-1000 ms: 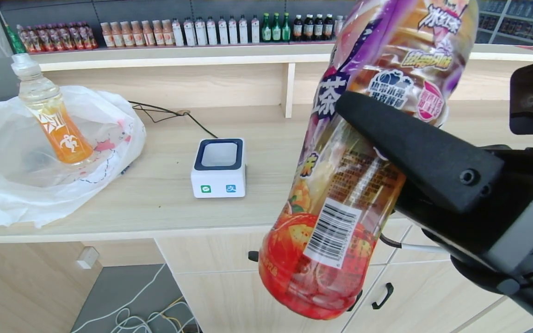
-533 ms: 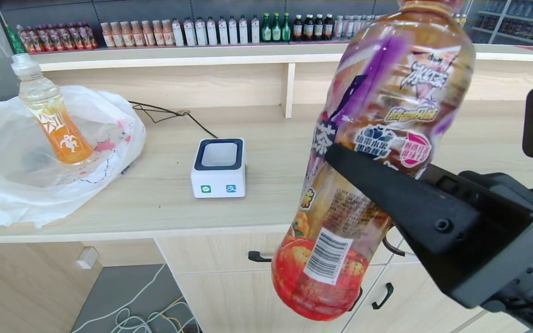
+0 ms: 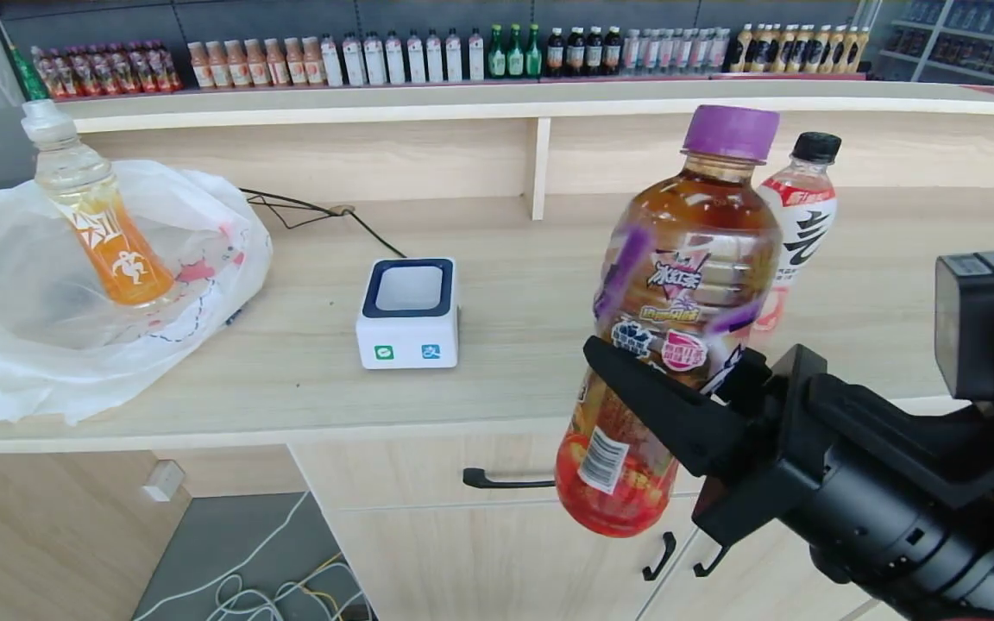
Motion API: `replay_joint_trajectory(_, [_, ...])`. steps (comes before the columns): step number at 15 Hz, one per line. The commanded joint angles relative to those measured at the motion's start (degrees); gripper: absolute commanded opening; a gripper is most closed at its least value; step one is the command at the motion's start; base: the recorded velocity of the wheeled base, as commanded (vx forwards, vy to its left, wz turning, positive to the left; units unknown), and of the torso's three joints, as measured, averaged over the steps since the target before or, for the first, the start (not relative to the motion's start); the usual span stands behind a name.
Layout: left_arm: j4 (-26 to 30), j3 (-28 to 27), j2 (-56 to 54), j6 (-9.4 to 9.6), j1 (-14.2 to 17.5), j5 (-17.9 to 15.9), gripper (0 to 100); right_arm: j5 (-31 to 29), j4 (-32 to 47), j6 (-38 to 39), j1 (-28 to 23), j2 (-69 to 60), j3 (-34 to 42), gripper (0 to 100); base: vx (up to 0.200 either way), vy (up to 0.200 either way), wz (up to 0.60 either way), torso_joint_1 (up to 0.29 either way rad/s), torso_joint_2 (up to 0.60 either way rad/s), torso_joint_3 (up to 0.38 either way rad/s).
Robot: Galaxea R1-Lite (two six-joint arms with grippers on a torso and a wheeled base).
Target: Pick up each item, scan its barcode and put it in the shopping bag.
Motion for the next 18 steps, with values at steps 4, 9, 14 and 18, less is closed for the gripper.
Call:
replay_joint_trajectory(4, [0.0, 0.0, 0.0, -0.08, 0.0, 0.0, 100, -10.8, -0.3, -4.3, -1.1, 0.9, -0.7, 0, 0.0, 0.0, 0.0, 0.0, 0.0, 0.0])
replay_joint_trajectory(9, [0.0, 0.0, 0.0, 0.1, 0.0, 0.0, 100, -13.4, -1.0, -10.5, -9.6, 1.0, -4.3, 0, 0.0, 0.0, 0.0, 0.0, 0.0, 0.0])
replay_joint_trajectory(14, [0.0, 0.0, 0.0, -0.43, 0.0, 0.0, 100, -7.7, -0.8, -9.7, -10.6, 1.8, -8.2, 0, 0.0, 0.12, 0.0, 0.0, 0.0, 0.001])
replay_joint_trajectory(18, [0.0, 0.0, 0.0, -0.51, 0.0, 0.0, 100, -7.1, -1.3, -8.7, -11.2, 2.3, -8.4, 0, 0.0, 0.2, 0.0, 0.001, 0.0, 0.004])
